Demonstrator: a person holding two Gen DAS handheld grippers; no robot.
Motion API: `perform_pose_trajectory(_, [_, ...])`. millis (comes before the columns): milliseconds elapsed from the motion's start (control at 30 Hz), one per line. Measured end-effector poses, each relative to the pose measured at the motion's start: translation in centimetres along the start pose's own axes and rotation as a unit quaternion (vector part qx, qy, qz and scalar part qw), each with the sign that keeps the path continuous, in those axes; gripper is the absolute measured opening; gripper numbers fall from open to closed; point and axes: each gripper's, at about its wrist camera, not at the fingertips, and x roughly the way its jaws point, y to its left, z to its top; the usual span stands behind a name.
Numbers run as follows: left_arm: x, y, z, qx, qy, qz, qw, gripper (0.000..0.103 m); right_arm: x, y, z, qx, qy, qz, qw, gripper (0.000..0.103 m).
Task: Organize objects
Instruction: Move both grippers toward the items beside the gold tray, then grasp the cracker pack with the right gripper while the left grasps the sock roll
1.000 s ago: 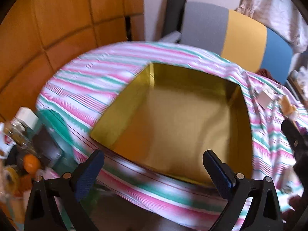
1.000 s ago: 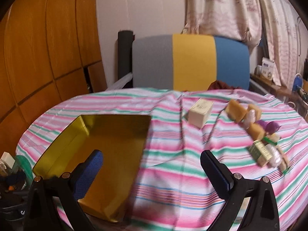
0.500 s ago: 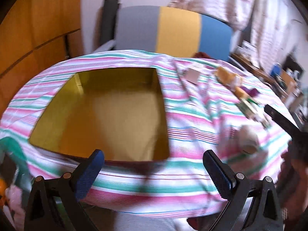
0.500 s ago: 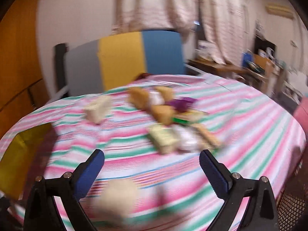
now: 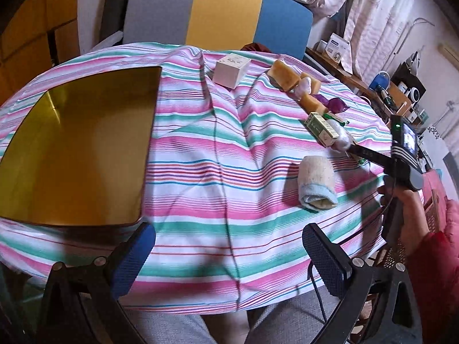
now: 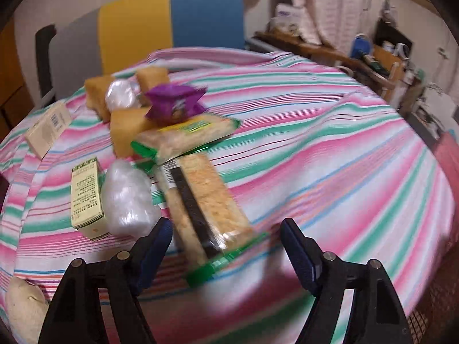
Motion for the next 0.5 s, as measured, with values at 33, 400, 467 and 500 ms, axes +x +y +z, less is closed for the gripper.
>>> perform_pose_trajectory(33, [0.1, -0.2, 0.1, 0.002, 0.000, 0.001, 1.0000, 0.103, 0.5, 0.3, 0.1, -0.011, 0.004, -0.005, 1.000, 0.079])
perform_pose_trajectory(400, [3.1, -6.4, 2.2, 0.085, -0.022, 0.019, 0.9960, 0.103, 0.1, 1.7, -1.2, -0.004, -0.037, 0.017, 0.999, 0.056])
perform_pose_trajectory(467, [4.1, -7.6, 2.8, 0.097, -0.021, 0.018, 0.9949, 0.103, -0.3, 1.8, -1.8, 0.002, -0.045, 0.011, 0.999, 0.056])
perform_pose_trajectory(500, [4.7, -8.4, 3.0, 0.105, -0.022, 0.020, 0.9940, 0.103, -0.5, 1.9, -2.1, 0.004, -0.048, 0.008, 0.999, 0.056])
